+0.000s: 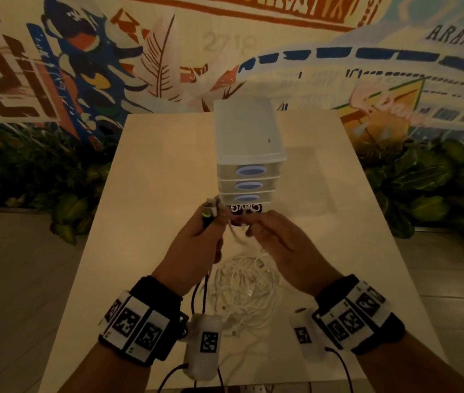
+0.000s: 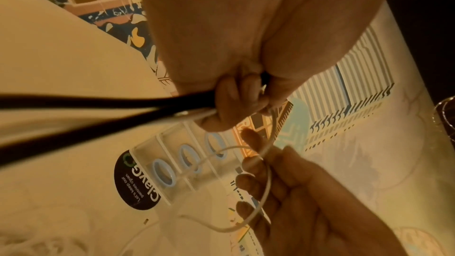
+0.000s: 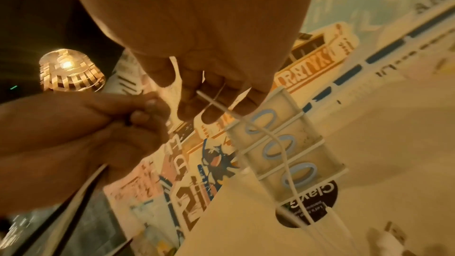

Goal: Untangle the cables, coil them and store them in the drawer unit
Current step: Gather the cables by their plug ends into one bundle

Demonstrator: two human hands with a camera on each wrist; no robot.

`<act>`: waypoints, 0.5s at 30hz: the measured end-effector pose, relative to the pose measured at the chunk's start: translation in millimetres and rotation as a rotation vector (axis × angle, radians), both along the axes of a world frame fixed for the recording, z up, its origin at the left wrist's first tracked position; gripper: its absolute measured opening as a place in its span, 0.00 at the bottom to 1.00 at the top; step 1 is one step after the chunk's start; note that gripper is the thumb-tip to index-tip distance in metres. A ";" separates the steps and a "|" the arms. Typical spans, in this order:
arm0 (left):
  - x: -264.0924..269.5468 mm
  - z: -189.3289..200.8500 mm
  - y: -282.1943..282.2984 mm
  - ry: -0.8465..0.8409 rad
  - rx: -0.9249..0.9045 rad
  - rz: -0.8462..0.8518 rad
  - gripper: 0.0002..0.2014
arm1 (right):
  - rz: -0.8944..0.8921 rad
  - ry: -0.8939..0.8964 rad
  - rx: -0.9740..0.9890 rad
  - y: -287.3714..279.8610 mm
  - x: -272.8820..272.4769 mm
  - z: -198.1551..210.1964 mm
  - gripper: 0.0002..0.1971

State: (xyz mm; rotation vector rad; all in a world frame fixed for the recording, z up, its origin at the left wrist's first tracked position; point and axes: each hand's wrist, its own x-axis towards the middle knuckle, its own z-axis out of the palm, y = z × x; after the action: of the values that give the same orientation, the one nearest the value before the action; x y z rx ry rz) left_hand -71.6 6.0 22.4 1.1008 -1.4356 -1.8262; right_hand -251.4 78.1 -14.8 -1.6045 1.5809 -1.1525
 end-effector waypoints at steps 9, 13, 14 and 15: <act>19.5 7.5 -12.6 0.157 0.005 0.178 0.13 | -0.423 -0.028 -0.062 28.1 -108.2 -10.8 0.22; 24.3 13.4 -18.1 0.247 0.024 0.261 0.13 | -0.593 0.102 0.061 55.1 -158.0 -10.5 0.23; 25.0 15.7 -19.2 0.267 0.022 0.263 0.13 | -0.622 0.185 0.116 64.8 -164.3 -7.2 0.20; 25.8 18.2 -20.3 0.280 0.018 0.258 0.14 | -0.658 0.254 0.158 76.4 -170.8 -7.3 0.19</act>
State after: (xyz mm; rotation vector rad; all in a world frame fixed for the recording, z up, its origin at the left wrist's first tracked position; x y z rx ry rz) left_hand -45.9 -14.3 40.6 0.9457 -1.0663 -1.7311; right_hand -422.2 154.4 -22.1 -1.1861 2.4120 -1.1202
